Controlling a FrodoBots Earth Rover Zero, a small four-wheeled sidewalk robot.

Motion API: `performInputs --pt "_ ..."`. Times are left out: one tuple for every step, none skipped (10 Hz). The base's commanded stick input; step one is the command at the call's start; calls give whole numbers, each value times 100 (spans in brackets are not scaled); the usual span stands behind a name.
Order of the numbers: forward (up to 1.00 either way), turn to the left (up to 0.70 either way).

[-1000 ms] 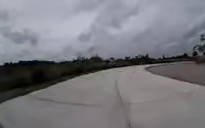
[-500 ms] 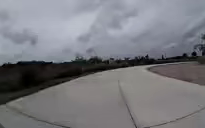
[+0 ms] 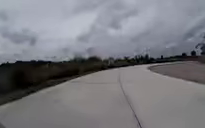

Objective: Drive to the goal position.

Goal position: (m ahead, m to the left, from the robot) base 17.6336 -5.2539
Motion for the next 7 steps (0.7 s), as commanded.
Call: performInputs --pt "85 0" --pt "85 -18" --pt "85 -34" --pt "85 -34" --pt "85 -34" --pt "85 -34" --pt "85 -9"
